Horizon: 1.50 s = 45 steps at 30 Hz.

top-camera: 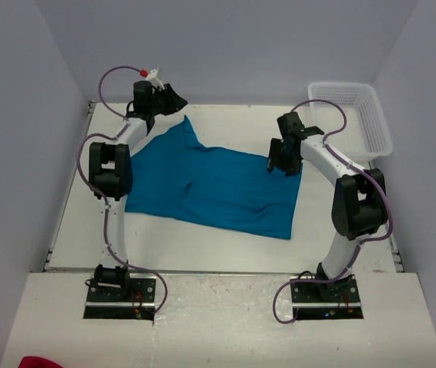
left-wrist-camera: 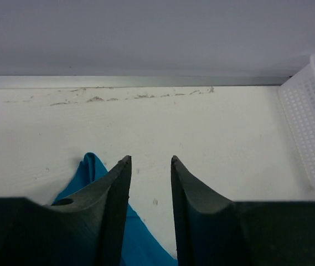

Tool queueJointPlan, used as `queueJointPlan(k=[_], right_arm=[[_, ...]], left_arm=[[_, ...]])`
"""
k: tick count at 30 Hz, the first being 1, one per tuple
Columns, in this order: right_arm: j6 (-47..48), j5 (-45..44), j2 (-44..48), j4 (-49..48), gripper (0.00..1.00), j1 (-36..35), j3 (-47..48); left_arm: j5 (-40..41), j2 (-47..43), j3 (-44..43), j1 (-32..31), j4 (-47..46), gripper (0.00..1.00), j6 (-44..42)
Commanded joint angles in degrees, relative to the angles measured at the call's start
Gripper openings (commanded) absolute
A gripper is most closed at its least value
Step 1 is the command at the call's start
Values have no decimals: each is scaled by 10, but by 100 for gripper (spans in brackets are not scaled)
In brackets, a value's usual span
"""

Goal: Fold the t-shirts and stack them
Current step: Grap the side of the flattened tshirt furthest away from the robot with both arms

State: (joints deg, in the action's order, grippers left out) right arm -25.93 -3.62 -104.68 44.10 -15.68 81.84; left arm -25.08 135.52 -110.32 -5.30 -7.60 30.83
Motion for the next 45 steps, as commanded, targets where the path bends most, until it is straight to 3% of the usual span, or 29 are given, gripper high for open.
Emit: queueJointPlan(k=[1, 5, 22, 25, 29, 34, 38, 45], right_arm=[[2, 6, 39, -13, 60, 2, -6], [3, 11, 33, -16, 60, 2, -4], [10, 17, 21, -20, 60, 2, -7], [10, 20, 18, -20, 60, 3, -7], [11, 17, 19, -19, 60, 2, -9], [11, 16, 24, -19, 60, 2, -10], [9, 18, 19, -21, 60, 2, -12], [2, 26, 13, -29, 60, 2, -11]], left_arm=[[-22, 37, -26, 0, 3, 39, -10], [-16, 65, -31, 1, -17, 45, -18], [-16, 146, -71, 2, -45, 50, -9], [-24, 150, -71, 2, -51, 45, -2], [-38, 160, -70, 2, -72, 24, 14], [-47, 174, -89, 2, -67, 19, 22], [-39, 156, -82, 2, -61, 0, 15], [-29, 62, 3, 1, -75, 0, 14]])
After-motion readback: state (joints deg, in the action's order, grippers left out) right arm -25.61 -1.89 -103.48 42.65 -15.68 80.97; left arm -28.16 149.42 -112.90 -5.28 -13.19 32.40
